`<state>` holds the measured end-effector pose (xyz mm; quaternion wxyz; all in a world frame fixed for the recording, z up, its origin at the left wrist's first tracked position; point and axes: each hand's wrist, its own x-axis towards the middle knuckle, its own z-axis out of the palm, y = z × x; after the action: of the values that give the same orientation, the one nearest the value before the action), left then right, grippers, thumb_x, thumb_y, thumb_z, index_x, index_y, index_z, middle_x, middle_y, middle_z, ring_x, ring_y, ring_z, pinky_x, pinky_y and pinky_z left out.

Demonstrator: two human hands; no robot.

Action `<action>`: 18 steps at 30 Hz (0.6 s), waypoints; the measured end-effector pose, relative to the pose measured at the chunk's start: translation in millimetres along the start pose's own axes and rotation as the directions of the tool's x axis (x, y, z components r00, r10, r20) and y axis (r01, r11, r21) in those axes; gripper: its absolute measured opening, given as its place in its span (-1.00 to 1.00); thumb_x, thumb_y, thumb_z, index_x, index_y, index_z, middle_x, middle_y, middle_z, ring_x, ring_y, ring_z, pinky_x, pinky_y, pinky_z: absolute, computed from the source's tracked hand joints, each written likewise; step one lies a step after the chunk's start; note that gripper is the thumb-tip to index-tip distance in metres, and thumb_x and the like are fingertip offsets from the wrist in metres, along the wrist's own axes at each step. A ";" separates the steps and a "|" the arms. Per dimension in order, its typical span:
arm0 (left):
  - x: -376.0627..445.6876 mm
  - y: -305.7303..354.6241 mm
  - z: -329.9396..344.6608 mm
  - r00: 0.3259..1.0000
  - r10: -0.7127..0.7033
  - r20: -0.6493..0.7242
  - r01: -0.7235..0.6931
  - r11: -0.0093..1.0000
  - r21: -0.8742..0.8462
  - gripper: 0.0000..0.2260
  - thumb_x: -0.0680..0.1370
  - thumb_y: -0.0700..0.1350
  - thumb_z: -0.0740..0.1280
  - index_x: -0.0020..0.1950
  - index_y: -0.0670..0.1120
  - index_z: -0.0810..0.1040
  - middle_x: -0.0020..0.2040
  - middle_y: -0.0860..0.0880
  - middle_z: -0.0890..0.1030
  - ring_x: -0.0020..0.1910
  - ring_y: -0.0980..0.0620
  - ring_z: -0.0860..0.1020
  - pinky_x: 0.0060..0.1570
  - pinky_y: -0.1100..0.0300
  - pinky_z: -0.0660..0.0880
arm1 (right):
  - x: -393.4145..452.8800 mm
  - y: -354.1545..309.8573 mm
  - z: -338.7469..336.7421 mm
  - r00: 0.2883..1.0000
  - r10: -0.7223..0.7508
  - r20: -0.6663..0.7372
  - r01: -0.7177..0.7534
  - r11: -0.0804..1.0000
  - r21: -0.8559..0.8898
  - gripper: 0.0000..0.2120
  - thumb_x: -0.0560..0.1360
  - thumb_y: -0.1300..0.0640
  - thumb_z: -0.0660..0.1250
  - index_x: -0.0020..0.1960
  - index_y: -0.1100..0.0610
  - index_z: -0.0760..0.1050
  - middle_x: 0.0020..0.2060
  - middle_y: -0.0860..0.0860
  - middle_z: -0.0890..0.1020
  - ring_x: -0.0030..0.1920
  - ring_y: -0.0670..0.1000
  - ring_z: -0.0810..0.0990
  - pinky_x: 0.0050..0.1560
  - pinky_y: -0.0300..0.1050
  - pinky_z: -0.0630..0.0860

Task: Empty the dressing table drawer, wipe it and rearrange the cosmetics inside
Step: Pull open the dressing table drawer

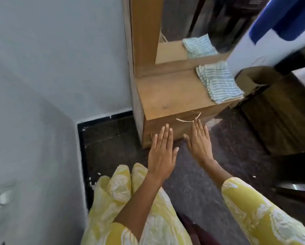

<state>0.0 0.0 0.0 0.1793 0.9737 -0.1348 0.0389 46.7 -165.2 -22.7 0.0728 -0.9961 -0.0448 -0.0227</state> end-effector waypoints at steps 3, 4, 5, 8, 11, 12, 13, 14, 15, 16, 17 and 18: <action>3.5 -10.8 27.9 0.998 -0.019 -0.063 0.017 1.000 -0.024 -0.47 0.63 0.04 -0.02 0.52 -0.22 0.11 0.53 -0.15 0.09 0.52 -0.05 0.04 0.45 -0.02 0.11 | 11.7 1.1 26.6 0.997 -0.024 -0.075 0.023 1.000 -0.013 -0.42 0.56 -0.03 0.03 0.42 0.35 0.27 0.40 0.24 0.36 0.44 0.17 0.31 0.44 -0.03 -0.06; 6.3 -14.0 37.5 0.997 -0.010 -0.073 0.009 1.000 -0.012 -0.47 0.63 0.04 -0.02 0.52 -0.22 0.11 0.53 -0.15 0.08 0.52 -0.05 0.03 0.45 -0.02 0.10 | 15.5 -0.7 28.5 0.996 -0.019 -0.087 0.017 0.999 -0.028 -0.44 0.55 0.00 0.04 0.42 0.33 0.28 0.39 0.22 0.39 0.43 0.16 0.32 0.44 -0.01 -0.04; 9.5 -14.6 44.8 0.996 0.002 -0.089 -0.003 1.000 -0.007 -0.48 0.63 0.04 -0.02 0.52 -0.22 0.10 0.54 -0.15 0.08 0.52 -0.05 0.02 0.46 -0.03 0.09 | 20.3 0.7 36.1 0.992 -0.043 -0.121 0.039 0.999 -0.035 -0.46 0.52 0.03 0.06 0.40 0.31 0.30 0.36 0.20 0.42 0.42 0.16 0.34 0.43 0.02 -0.01; 18.3 -17.1 56.0 0.989 0.029 -0.146 -0.023 0.999 0.039 -0.48 0.64 0.05 -0.04 0.52 -0.21 0.11 0.54 -0.15 0.08 0.52 -0.05 0.02 0.46 -0.01 0.07 | 34.6 0.0 46.8 0.975 -0.063 -0.215 0.054 0.997 -0.051 -0.53 0.45 0.06 0.07 0.28 0.22 0.42 0.16 0.16 0.54 0.24 0.18 0.47 0.39 0.05 0.13; 16.1 -9.2 49.3 0.982 0.040 -0.182 -0.032 0.998 0.051 -0.47 0.63 0.06 -0.05 0.52 -0.21 0.12 0.53 -0.15 0.08 0.52 -0.05 0.01 0.47 0.00 0.04 | 41.9 -6.4 46.7 0.955 -0.012 -0.297 0.029 0.998 0.052 -0.64 0.49 0.05 0.08 0.05 0.26 0.51 -0.10 0.19 0.59 -0.04 0.23 0.55 0.11 0.09 0.41; 12.7 -4.3 45.7 0.982 0.033 -0.186 -0.026 0.999 0.041 -0.47 0.63 0.07 -0.05 0.52 -0.21 0.12 0.54 -0.15 0.07 0.52 -0.05 0.00 0.47 0.00 0.03 | 42.0 -7.6 43.8 0.953 0.005 -0.304 0.027 0.994 0.101 -0.66 0.51 0.06 0.08 0.00 0.28 0.52 -0.14 0.22 0.59 -0.10 0.25 0.55 -0.01 0.09 0.45; 9.1 0.1 42.9 0.981 0.024 -0.190 -0.016 0.999 0.044 -0.47 0.63 0.07 -0.06 0.52 -0.20 0.11 0.54 -0.15 0.06 0.52 -0.05 0.00 0.47 0.00 0.03 | 41.4 -8.3 40.3 0.956 0.016 -0.292 0.025 0.990 0.139 -0.65 0.52 0.06 0.09 -0.02 0.29 0.52 -0.16 0.23 0.59 -0.13 0.26 0.55 -0.09 0.08 0.47; 7.0 3.5 40.6 0.982 0.018 -0.186 -0.009 0.999 0.050 -0.47 0.63 0.08 -0.07 0.52 -0.20 0.11 0.54 -0.15 0.05 0.52 -0.05 -0.01 0.47 0.00 0.03 | 42.2 -7.9 37.5 0.964 0.019 -0.264 0.024 0.987 0.159 -0.65 0.53 0.06 0.09 -0.02 0.30 0.52 -0.15 0.24 0.60 -0.13 0.27 0.55 -0.12 0.06 0.47; 5.7 6.5 37.5 0.984 0.022 -0.180 -0.011 0.998 0.062 -0.47 0.63 0.08 -0.06 0.52 -0.19 0.10 0.54 -0.15 0.05 0.52 -0.05 -0.02 0.47 0.00 0.02 | 42.5 -6.5 33.5 0.972 0.019 -0.233 0.019 0.987 0.159 -0.67 0.55 0.07 0.11 0.00 0.30 0.52 -0.13 0.24 0.61 -0.11 0.27 0.56 -0.13 0.05 0.46; 5.0 8.2 35.0 0.984 0.021 -0.179 -0.011 0.998 0.060 -0.47 0.63 0.08 -0.06 0.53 -0.19 0.10 0.54 -0.14 0.04 0.52 -0.05 -0.02 0.47 0.00 0.02 | 42.1 -4.1 30.9 0.978 0.015 -0.207 0.016 0.989 0.149 -0.70 0.57 0.08 0.14 0.03 0.28 0.52 -0.09 0.23 0.61 -0.08 0.26 0.56 -0.13 0.03 0.45; 5.1 9.1 31.7 0.983 0.016 -0.182 -0.004 0.998 0.069 -0.47 0.63 0.08 -0.05 0.53 -0.18 0.09 0.54 -0.14 0.04 0.52 -0.05 -0.02 0.47 0.00 0.01 | 41.2 -2.3 27.5 0.983 0.017 -0.184 0.009 0.990 0.139 -0.74 0.57 0.10 0.18 0.05 0.26 0.52 -0.06 0.22 0.61 -0.06 0.25 0.56 -0.14 0.02 0.44; 5.3 9.7 28.1 0.983 0.004 -0.183 0.010 0.997 0.075 -0.47 0.63 0.07 -0.05 0.53 -0.18 0.09 0.54 -0.14 0.04 0.52 -0.05 -0.02 0.47 0.00 0.00 | 39.4 -1.1 24.4 0.985 0.021 -0.172 0.002 0.991 0.132 -0.77 0.57 0.11 0.20 0.07 0.24 0.52 -0.05 0.20 0.61 -0.05 0.23 0.56 -0.16 0.00 0.43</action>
<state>3.2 -20.1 -22.3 0.1539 0.9724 -0.1147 0.1329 86.8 -157.1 -44.6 0.1423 -0.9835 -0.0352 -0.1060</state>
